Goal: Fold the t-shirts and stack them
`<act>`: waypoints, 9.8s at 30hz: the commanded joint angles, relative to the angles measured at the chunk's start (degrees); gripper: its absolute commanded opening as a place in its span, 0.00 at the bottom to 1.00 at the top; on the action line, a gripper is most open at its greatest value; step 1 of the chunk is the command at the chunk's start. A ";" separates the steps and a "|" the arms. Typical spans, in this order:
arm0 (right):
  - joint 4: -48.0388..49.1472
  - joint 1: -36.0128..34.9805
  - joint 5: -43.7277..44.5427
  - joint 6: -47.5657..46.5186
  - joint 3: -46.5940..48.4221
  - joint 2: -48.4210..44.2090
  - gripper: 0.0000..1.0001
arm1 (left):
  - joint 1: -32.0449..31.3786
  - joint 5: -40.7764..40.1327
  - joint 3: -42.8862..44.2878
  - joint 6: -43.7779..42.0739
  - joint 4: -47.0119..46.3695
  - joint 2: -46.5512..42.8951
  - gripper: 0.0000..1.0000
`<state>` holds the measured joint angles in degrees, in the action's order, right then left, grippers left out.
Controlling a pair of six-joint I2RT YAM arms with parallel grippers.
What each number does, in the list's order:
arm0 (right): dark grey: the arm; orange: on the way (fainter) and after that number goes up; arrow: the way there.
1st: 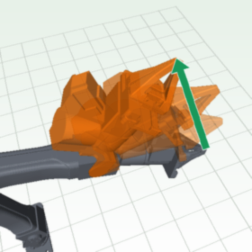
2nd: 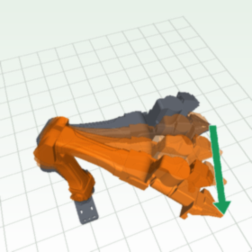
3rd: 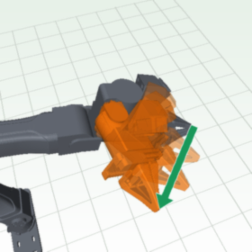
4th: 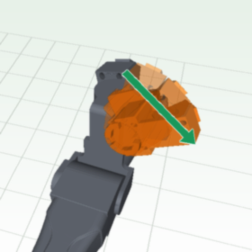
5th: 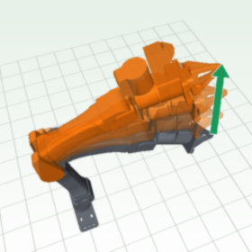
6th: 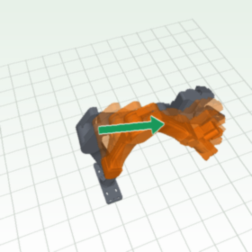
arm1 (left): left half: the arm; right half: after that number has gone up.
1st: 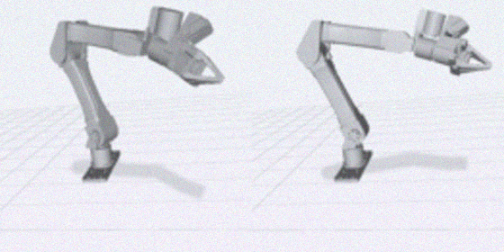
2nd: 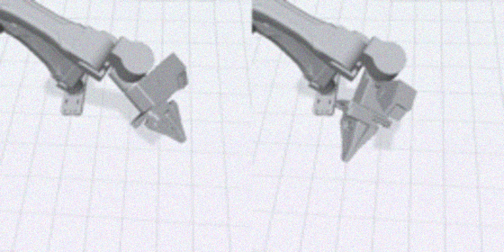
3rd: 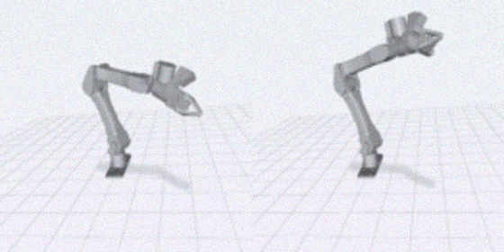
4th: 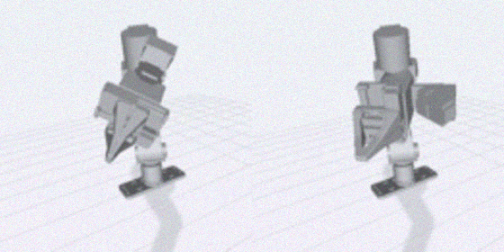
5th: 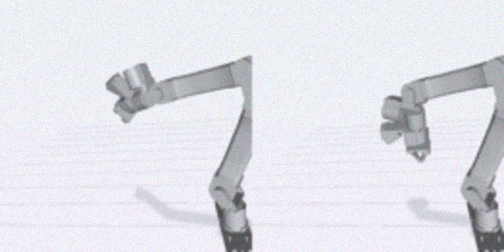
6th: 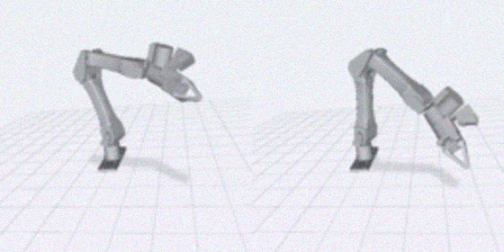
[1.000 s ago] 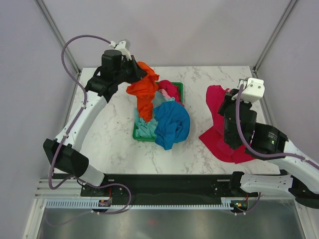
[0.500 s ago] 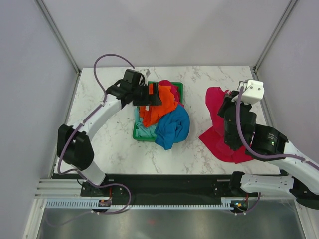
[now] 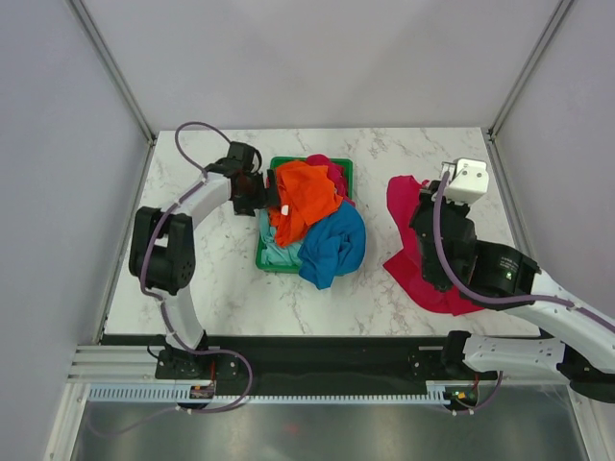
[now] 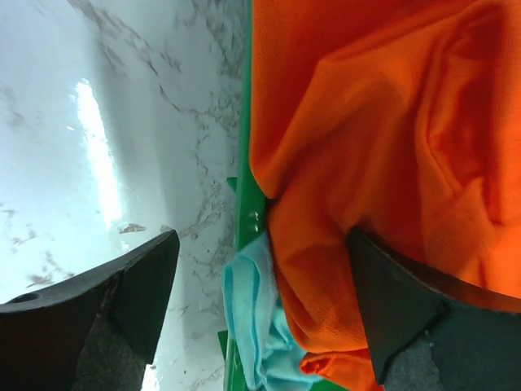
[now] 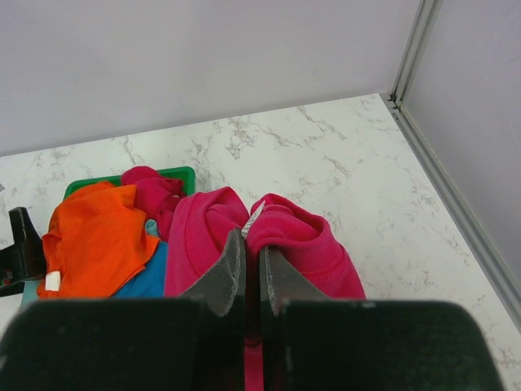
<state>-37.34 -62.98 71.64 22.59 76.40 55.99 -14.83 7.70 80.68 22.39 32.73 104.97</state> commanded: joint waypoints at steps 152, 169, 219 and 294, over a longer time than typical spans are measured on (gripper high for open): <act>13.52 28.79 -35.86 11.07 -29.99 4.40 0.98 | -19.27 -2.26 -41.83 20.59 -3.90 -31.32 0.75; 13.44 33.71 -37.53 9.93 -31.66 2.64 0.98 | -19.54 -1.19 -37.64 18.13 -4.09 -35.88 0.02; 19.15 45.31 -44.12 0.35 -18.48 38.49 0.36 | -18.92 -16.84 -34.28 9.69 8.58 -50.92 0.02; -10.29 46.37 -42.10 -4.66 23.98 -9.58 0.00 | -18.92 -27.31 25.56 -10.95 14.66 -47.07 0.02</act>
<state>-47.07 -16.69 31.31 17.82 101.27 45.98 -33.78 -20.93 104.36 17.37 52.51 51.59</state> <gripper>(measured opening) 0.010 0.026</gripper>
